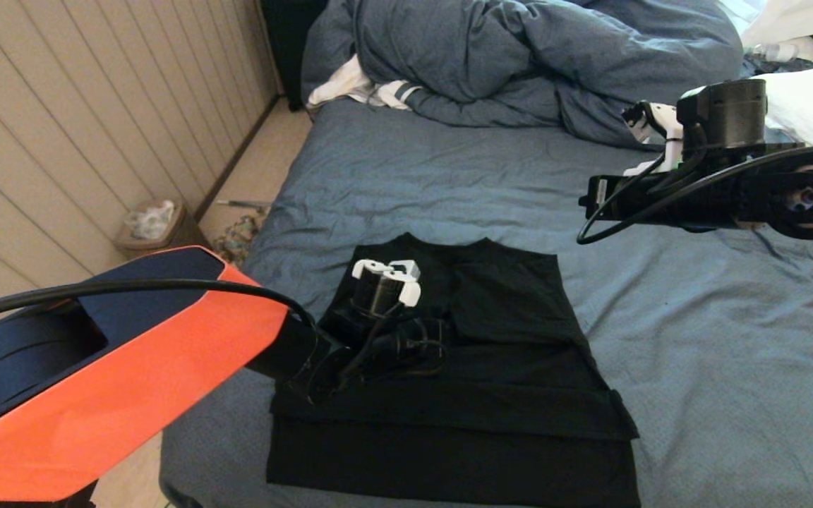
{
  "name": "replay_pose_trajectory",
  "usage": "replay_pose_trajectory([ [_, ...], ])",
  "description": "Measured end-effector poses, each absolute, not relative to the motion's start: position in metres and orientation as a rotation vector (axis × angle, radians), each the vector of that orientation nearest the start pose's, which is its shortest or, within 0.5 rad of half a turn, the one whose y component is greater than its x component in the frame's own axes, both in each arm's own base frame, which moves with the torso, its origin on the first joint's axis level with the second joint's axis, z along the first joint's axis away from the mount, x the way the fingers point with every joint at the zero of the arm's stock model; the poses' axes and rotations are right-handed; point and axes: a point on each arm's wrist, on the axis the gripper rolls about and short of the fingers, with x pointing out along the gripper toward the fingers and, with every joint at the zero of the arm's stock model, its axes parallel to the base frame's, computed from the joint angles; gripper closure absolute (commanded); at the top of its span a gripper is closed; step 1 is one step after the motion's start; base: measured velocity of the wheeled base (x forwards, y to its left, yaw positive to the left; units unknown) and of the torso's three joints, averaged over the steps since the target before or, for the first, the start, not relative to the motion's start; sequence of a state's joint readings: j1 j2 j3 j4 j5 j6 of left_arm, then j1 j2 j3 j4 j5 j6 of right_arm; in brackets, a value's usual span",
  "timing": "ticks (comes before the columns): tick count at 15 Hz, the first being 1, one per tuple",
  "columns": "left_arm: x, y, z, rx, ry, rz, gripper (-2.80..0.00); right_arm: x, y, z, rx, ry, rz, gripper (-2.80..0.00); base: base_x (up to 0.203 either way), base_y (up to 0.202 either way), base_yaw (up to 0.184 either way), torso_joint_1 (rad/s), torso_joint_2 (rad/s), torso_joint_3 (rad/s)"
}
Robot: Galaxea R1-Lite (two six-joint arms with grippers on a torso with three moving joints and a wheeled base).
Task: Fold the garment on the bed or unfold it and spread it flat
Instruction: Fold the black T-shirt
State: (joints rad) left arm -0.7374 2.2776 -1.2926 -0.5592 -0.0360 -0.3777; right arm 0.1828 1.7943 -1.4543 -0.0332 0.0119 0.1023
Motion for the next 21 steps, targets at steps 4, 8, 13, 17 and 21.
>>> replay_pose_trajectory([
  [4, 0.327, -0.297, 0.104, -0.221, 0.503, -0.681, -2.80, 0.347, 0.065, 0.275, 0.075, 0.314, 0.178, 0.00, 0.000, 0.000, 0.000, 0.000, 0.00, 0.000],
  [8, 0.328, -0.287, 0.123, -0.240, 0.462, -0.671, -2.80, 0.347, 0.064, 0.275, 0.074, 0.314, 0.178, 0.00, 0.000, 0.000, 0.000, 0.000, 0.00, 0.000],
  [13, 0.357, -0.255, 0.113, -0.231, 0.466, -0.575, -2.80, 0.347, 0.065, 0.276, 0.075, 0.312, 0.178, 0.00, 0.000, 0.000, 0.000, 0.000, 0.00, 0.000],
  [17, 0.368, -0.251, 0.102, -0.211, 0.463, -0.558, 0.00, 0.347, 0.065, 0.274, 0.074, 0.316, 0.180, 0.00, 0.000, 0.000, 0.000, 0.000, 0.00, 0.000],
  [21, 0.376, -0.255, 0.095, -0.210, 0.462, -0.556, 0.00, 0.348, 0.065, 0.274, 0.075, 0.315, 0.178, 0.00, 0.000, 0.000, 0.000, 0.000, 0.00, 0.000],
])
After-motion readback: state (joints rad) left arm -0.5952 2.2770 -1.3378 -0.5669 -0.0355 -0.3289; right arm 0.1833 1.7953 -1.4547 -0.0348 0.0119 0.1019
